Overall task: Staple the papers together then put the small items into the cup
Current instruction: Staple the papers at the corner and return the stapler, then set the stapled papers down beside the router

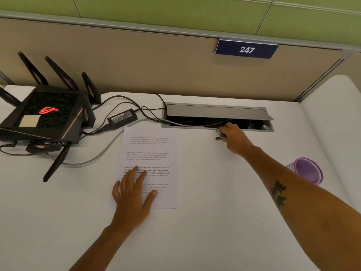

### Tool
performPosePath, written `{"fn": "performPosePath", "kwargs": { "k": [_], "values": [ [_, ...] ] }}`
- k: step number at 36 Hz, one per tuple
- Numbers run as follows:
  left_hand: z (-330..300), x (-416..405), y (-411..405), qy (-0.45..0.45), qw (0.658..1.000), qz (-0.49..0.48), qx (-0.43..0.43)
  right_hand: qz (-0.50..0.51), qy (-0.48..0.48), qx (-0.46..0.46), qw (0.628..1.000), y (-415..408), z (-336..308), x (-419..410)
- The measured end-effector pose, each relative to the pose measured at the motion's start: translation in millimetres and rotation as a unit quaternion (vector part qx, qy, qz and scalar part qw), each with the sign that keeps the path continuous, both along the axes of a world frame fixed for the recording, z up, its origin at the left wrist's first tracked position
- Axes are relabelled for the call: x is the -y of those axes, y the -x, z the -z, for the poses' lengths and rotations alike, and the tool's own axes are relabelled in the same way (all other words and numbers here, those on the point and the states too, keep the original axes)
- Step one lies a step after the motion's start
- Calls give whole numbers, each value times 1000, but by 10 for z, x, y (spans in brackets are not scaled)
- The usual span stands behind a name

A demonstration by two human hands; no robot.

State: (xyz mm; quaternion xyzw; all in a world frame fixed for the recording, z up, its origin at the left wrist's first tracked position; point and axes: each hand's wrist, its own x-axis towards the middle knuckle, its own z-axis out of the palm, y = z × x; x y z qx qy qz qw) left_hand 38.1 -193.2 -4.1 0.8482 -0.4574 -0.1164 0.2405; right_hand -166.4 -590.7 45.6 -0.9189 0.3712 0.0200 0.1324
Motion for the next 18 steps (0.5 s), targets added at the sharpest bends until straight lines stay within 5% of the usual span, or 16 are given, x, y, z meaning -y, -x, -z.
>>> {"fn": "performPosePath", "kwargs": {
  "k": [18],
  "values": [
    [-1, -146, 187, -16, 1000, -25, 7, -27, 14, 10, 999, 81, 62, 119]
  ]
}}
